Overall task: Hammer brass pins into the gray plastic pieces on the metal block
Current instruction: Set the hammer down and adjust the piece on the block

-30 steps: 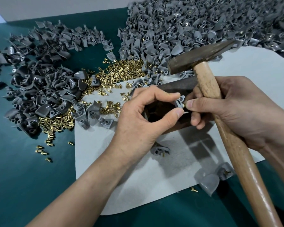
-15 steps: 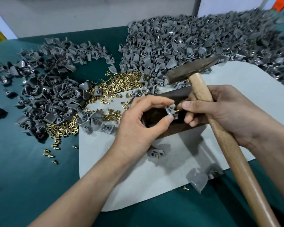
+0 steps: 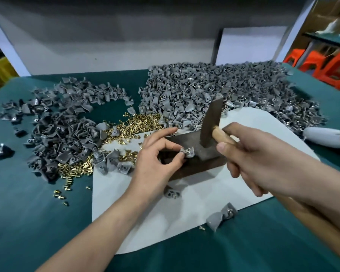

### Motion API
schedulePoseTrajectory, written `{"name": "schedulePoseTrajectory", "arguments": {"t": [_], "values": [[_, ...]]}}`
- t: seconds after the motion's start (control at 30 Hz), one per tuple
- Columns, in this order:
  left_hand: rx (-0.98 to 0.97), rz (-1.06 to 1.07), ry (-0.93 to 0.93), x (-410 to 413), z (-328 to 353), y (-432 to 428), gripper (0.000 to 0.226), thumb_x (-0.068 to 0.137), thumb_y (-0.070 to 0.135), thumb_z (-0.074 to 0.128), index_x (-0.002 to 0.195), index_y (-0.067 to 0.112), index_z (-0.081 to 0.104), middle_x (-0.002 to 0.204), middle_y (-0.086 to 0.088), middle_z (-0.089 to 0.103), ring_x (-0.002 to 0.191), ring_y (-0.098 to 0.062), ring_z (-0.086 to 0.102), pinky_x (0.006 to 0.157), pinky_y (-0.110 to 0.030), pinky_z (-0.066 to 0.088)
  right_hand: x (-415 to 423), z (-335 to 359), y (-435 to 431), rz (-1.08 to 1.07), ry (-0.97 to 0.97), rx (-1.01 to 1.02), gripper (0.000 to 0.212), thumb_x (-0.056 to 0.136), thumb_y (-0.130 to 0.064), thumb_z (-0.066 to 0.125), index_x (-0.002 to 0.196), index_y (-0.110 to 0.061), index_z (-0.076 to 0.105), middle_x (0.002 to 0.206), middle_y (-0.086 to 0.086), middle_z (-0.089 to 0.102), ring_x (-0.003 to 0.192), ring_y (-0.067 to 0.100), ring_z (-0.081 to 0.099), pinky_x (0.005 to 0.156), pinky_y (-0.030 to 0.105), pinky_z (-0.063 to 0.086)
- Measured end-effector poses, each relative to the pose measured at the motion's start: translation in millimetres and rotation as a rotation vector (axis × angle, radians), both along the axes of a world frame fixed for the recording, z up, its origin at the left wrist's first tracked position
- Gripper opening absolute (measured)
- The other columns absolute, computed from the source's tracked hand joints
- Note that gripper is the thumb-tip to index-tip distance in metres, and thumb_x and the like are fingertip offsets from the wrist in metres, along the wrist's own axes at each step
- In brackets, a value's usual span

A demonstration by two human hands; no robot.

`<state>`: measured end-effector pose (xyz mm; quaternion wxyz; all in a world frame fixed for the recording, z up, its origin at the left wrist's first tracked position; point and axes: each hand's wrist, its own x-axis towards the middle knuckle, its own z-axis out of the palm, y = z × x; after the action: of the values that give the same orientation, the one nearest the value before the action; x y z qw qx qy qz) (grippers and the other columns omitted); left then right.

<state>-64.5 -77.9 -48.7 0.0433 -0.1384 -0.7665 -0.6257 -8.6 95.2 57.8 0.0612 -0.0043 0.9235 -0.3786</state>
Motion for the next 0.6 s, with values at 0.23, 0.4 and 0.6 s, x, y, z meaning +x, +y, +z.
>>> {"name": "schedulePoseTrajectory", "arguments": {"t": [0.23,0.4,0.6], "values": [[0.075,-0.009,-0.064,2.1,0.7,0.1,0.018,0.082,0.006,0.072,0.071,0.02,0.068,0.119,0.029,0.057,0.121,-0.007,0.051,0.099,-0.046,0.048,7.3,27.6,-9.5,0.038,0.113,0.07,0.03,0.097,-0.026,0.045,0.068,-0.018,0.043,0.032,0.0,0.043,0.024,0.013,0.043,0.037,0.027,0.041],[0.15,-0.014,-0.104,1.6,-1.1,-0.4,0.016,0.082,0.007,0.073,0.071,0.018,0.071,0.121,0.029,0.056,0.119,-0.017,0.054,0.088,-0.054,0.052,6.6,15.3,-22.8,-0.013,0.203,-0.032,0.034,0.097,-0.028,0.047,0.065,-0.016,0.046,0.042,0.0,0.041,0.028,0.019,0.044,0.032,0.022,0.035],[0.142,-0.027,-0.115,1.9,-0.5,-0.5,0.017,0.082,0.008,0.073,0.072,0.022,0.071,0.122,0.032,0.053,0.121,-0.016,0.053,0.085,-0.055,0.053,8.1,20.9,-19.8,-0.029,0.168,-0.036,0.032,0.097,-0.022,0.048,0.066,-0.014,0.045,0.049,0.008,0.043,0.026,0.018,0.042,0.034,0.024,0.034]]}}
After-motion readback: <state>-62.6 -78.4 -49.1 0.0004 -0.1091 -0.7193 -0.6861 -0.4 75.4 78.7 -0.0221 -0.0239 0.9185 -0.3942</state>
